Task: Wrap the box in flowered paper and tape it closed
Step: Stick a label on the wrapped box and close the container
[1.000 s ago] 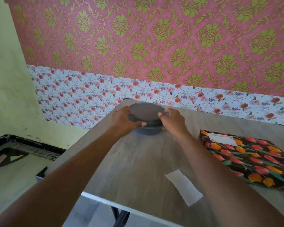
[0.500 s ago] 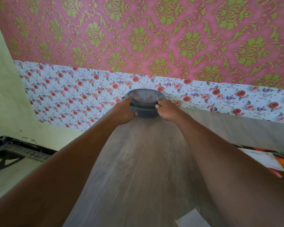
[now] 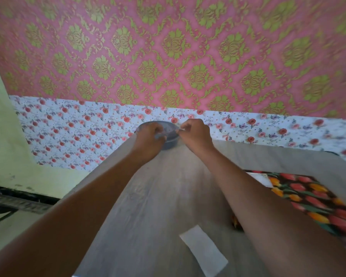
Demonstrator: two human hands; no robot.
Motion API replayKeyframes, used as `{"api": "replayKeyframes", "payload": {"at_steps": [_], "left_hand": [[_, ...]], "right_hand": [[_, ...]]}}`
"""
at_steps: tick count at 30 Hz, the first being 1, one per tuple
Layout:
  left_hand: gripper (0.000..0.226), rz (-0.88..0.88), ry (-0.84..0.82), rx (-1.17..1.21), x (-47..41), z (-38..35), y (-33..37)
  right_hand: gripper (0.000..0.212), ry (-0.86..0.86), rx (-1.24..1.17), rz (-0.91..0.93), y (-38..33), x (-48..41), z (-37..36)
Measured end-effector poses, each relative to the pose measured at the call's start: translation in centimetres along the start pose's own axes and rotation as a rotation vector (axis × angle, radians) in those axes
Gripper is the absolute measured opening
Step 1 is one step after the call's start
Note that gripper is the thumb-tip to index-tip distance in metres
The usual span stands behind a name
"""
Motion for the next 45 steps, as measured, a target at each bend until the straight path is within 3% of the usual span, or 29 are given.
{"api": "replayKeyframes", "payload": {"at_steps": [6, 10, 13, 16, 21, 24, 28, 37, 42, 45], "left_hand": [[0.027, -0.06, -0.105, 0.176, 5.4, -2.1, 9.0], [0.036, -0.212, -0.272, 0.032, 9.3, -5.3, 14.9], [0.04, -0.324, -0.415, -0.044, 12.1, -8.0, 18.8], [0.029, -0.332, -0.535, -0.037, 13.4, -10.6, 19.8], [0.067, -0.314, -0.669, -0.247, 14.1, -12.7, 18.9], [0.071, -0.349, -0.647, -0.334, 14.0, -12.5, 19.1], [0.073, -0.344, -0.621, -0.337, 14.1, -12.6, 18.9], [0.08, -0.381, -0.694, -0.405, 13.0, -13.2, 20.2], [0.09, -0.49, -0.715, -0.559, 12.5, -14.0, 19.7], [0.088, -0.461, -0.705, -0.523, 12.6, -14.0, 19.1]], "right_hand": [[0.005, 0.042, -0.103, 0.028, 2.6, 7.6, 8.4], [0.011, 0.011, -0.03, 0.028, 5.5, 11.1, 12.6], [0.021, 0.027, 0.097, 0.022, 8.3, 12.9, 15.9], [0.026, -0.006, 0.297, 0.03, 10.8, 13.4, 17.1], [0.035, -0.187, 0.604, 0.043, 15.1, 12.4, 15.9], [0.05, -0.213, 0.818, 0.068, 16.5, 12.5, 15.6], [0.061, -0.158, 0.862, 0.032, 18.0, 12.3, 17.0], [0.052, -0.159, 0.83, 0.035, 17.0, 12.1, 17.7], [0.055, -0.335, 0.855, 0.082, 17.1, 11.1, 15.7], [0.059, -0.322, 0.914, 0.028, 18.5, 10.6, 15.6]]}}
Point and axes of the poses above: each hand's wrist, its own x-axis away from the middle knuckle, its own z-axis out of the back of the hand, y = z × x, the point moved 9 cm from there along -x, towards the middle knuckle, and after that the axes turned 15 degrees about -z, right-handed, at the moved point
